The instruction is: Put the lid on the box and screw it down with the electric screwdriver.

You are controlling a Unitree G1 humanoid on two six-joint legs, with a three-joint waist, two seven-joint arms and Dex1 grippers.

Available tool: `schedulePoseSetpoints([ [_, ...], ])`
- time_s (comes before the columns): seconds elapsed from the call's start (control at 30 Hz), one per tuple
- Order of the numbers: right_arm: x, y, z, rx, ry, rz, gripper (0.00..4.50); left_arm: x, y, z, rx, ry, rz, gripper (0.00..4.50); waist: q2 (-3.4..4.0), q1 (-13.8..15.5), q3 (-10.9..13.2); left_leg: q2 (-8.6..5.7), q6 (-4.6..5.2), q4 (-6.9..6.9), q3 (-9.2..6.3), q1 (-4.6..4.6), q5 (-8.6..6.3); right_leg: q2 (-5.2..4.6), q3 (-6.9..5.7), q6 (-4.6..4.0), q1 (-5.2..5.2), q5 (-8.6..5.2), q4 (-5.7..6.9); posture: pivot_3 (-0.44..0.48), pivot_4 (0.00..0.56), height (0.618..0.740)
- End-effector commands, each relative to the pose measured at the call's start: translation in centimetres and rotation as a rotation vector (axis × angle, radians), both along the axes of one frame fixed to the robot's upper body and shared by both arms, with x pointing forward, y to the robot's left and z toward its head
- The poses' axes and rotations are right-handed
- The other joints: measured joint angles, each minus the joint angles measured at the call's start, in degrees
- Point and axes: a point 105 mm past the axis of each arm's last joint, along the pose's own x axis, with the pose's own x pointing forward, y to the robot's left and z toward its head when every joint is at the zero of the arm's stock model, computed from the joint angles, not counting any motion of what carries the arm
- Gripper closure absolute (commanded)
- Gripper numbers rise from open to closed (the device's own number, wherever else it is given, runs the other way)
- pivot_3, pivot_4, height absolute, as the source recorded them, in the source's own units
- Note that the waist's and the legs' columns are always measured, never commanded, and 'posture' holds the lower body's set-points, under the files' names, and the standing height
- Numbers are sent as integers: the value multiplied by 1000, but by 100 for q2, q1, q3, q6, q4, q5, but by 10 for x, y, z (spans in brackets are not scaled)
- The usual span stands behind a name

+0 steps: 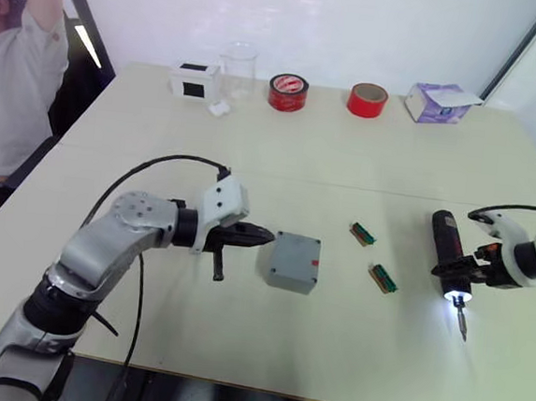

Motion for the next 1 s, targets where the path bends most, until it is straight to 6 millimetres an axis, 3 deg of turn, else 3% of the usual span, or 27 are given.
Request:
schedulePoseSetpoints([
  [0.03,5,-12,7,-61,-46,-16,21,-4,8,9,-9,13,-18,4500,-5,-6,-2,0,0,0,0,0,0,0,0,0,0,1,0,0,150,740],
  [0.13,18,-19,30,-103,-176,21,21,-1,18,10,-23,71,16,4500,-4,-9,-1,0,0,0,1,1,0,0,2,1,-1,1,1,0,150,740],
  [0.23,28,-16,67,-121,-345,108,21,0,33,12,-47,110,78,4500,5,-32,3,0,0,0,3,1,0,1,4,1,-8,1,10,0,150,740],
  [0.3,28,-7,95,-111,-470,186,21,0,48,12,-72,152,144,4500,8,-33,5,3,-1,-2,7,2,0,2,8,2,-16,1,17,0,150,740],
  [0.4,13,23,112,8,-601,347,21,-8,66,6,-79,206,217,4500,3,-15,4,16,-1,-6,1,1,0,17,8,2,-19,-1,18,0,150,740],
  [0.5,-25,62,100,163,-647,540,21,-26,76,-3,-84,291,251,4500,-17,9,-2,29,0,-9,-11,4,0,27,-2,1,-6,-1,11,0,150,740],
  [0.63,-82,90,47,248,-512,682,21,-67,74,-24,-71,442,234,4500,-24,76,-5,22,0,-4,-9,9,-1,16,2,2,6,-1,14,0,150,740],
  [0.8,-130,95,3,278,-305,753,21,-106,67,-47,-42,565,214,4500,-33,117,-2,7,11,-2,7,57,-8,-7,13,0,46,-1,16,0,150,740],
  [0.87,-137,90,-7,265,-268,751,21,-112,66,-54,-25,584,213,4500,-39,108,-2,11,13,-4,6,122,-12,-6,10,-34,115,-21,-5,0,150,740],
  [1.0,-138,81,-15,246,-252,736,21,-121,64,-62,0,604,189,4500,-52,57,-3,16,11,-8,14,170,-13,-6,14,-43,143,-25,-6,0,150,740],
])
